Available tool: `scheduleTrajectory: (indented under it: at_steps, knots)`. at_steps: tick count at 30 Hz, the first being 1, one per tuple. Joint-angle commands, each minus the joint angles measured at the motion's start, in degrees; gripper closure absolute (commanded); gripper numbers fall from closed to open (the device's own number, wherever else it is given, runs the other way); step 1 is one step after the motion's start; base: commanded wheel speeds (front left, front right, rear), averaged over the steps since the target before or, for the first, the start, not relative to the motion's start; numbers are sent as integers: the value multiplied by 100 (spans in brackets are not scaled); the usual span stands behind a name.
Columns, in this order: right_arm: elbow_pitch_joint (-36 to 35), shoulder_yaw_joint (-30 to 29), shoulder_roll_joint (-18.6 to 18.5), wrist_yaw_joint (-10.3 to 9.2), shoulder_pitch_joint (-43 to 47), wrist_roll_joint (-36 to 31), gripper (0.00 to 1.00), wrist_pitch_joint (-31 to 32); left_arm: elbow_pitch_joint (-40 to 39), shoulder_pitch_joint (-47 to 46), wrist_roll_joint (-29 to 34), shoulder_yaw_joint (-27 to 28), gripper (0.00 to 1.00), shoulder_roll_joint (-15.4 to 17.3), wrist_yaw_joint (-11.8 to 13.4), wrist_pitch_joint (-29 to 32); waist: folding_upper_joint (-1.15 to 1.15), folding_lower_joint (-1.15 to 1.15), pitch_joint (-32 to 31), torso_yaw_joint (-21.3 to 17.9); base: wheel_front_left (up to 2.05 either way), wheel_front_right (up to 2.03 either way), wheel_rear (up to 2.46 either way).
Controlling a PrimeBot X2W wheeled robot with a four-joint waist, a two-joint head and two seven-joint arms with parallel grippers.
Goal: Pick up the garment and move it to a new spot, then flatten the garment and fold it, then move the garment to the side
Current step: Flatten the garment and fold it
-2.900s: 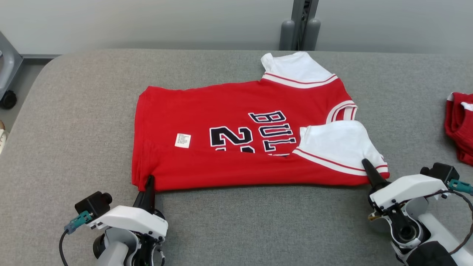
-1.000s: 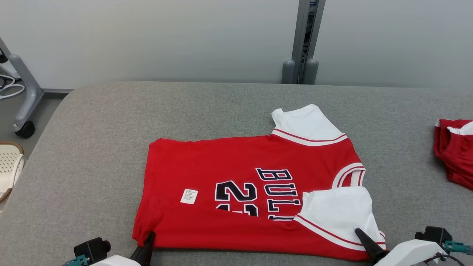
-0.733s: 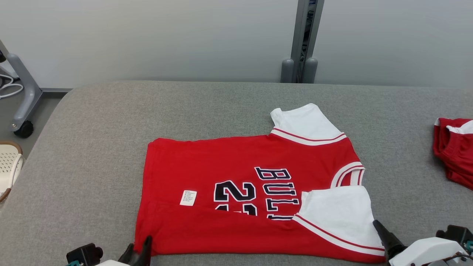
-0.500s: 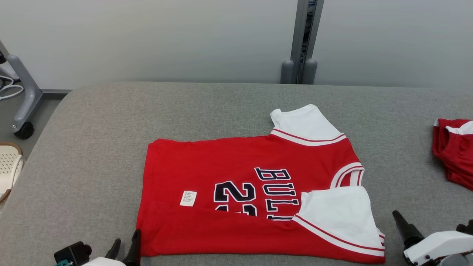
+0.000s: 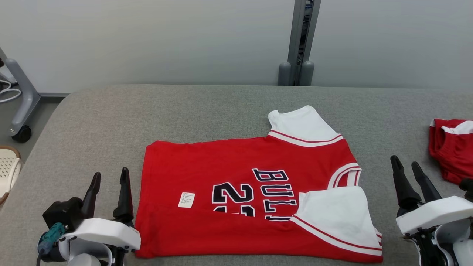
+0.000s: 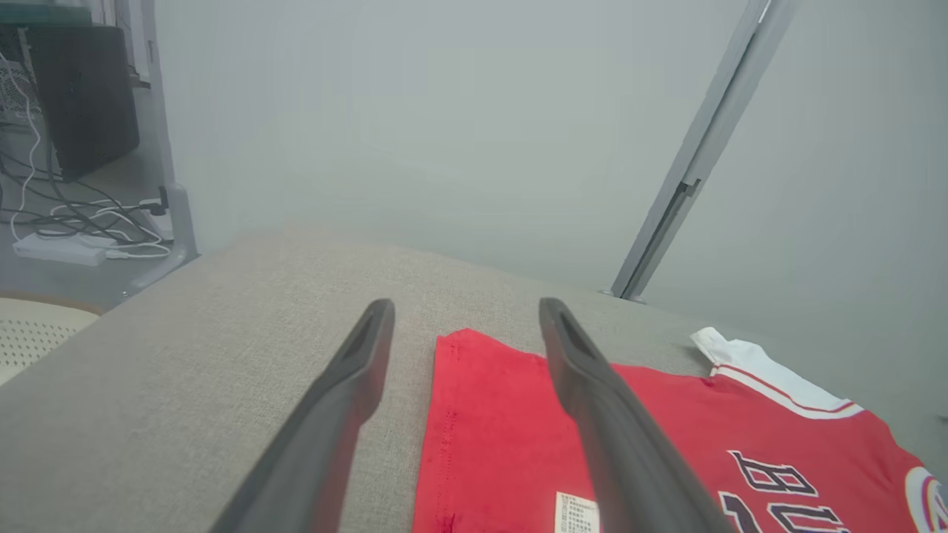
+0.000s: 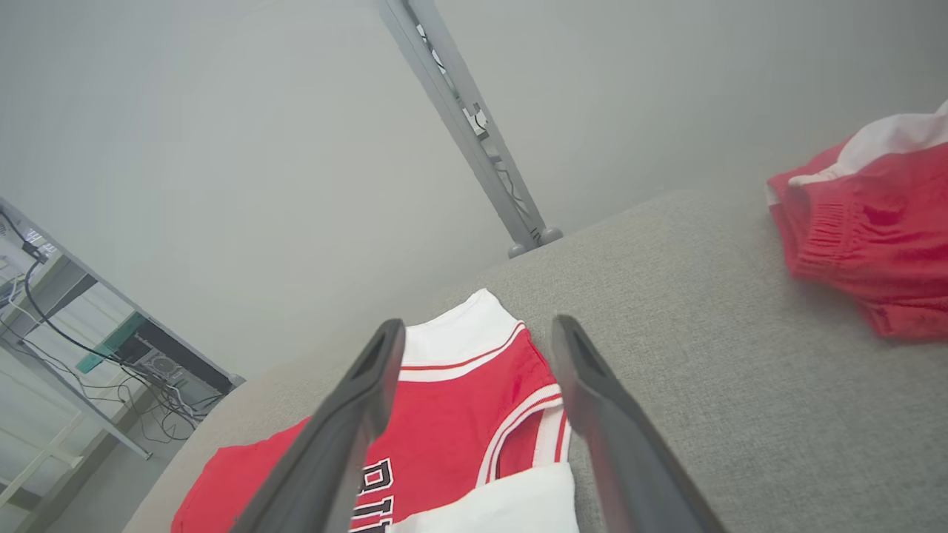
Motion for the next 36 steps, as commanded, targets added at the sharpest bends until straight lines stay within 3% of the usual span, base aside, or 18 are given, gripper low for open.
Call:
scheduleTrajectory:
  at_steps: [1,10,13,20,29,36]
  knots:
    - [-93,53,-32,3,27,-130,0,-93,-112,69,308,139,0,-43,-26,-22,0,0,3,-23,0,0,0]
    - [78,411,-103,3,-258,-845,0,-443,-167,205,1690,544,0,-565,-293,-24,0,0,91,-87,0,0,0]
    - [217,466,-101,3,-506,-884,0,-418,96,65,2031,532,0,-584,-251,-24,0,0,208,-81,0,0,0]
    - [733,672,-197,3,-1393,-645,0,109,1122,-762,2217,331,0,-607,-470,34,0,0,671,-25,0,0,0]
    - [1721,810,-506,3,-2835,-100,0,786,2325,-2256,2428,-47,0,-474,-807,610,0,0,1376,147,0,0,0]
    - [2539,1110,-751,3,-3730,-30,0,807,3076,-3165,2299,-75,0,-598,-908,694,0,0,1745,271,0,0,0]
